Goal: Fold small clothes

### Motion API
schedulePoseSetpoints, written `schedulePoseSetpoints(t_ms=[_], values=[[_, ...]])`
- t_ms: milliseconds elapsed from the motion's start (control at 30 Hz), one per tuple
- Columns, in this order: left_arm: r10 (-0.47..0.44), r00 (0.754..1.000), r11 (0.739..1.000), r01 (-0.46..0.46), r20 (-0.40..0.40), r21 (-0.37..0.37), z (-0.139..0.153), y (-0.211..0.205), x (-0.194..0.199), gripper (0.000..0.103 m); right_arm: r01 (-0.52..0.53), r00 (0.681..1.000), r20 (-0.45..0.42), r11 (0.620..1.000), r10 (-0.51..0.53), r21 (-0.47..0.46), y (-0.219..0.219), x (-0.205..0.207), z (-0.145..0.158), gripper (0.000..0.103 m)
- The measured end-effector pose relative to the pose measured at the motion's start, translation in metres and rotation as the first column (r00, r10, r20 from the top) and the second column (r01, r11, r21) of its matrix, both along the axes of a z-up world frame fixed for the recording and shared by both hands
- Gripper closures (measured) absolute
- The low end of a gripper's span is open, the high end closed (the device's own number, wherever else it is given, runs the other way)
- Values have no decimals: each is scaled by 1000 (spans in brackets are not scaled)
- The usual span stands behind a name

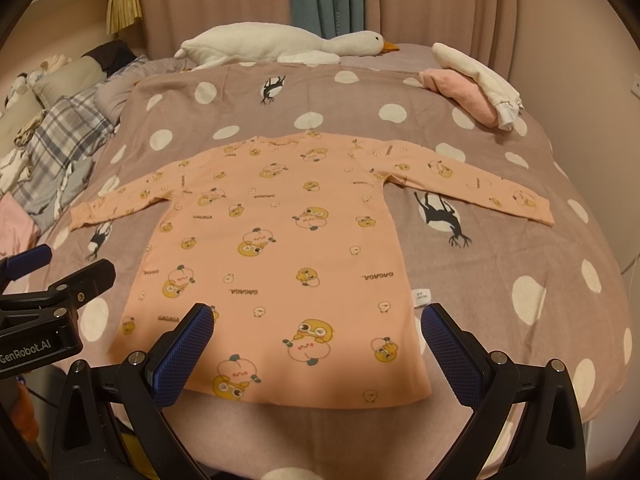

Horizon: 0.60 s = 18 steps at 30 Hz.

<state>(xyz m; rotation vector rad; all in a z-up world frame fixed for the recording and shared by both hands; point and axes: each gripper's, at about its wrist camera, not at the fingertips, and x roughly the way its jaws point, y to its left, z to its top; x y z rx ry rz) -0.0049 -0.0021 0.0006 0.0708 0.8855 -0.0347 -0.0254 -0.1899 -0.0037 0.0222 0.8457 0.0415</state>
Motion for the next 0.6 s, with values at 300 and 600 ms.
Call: schedulePoseSetpoints(t_ms=[300,600], values=[[-1,1000,1000,1,-1,1,0,0,0,0,0,1000,-1,1000,0,1,-1,0,0,1],[0,1000,1000,0,-1,1,0,-1,0,0,0,1000,-3,1000,0,2,-1,-1,0,1]])
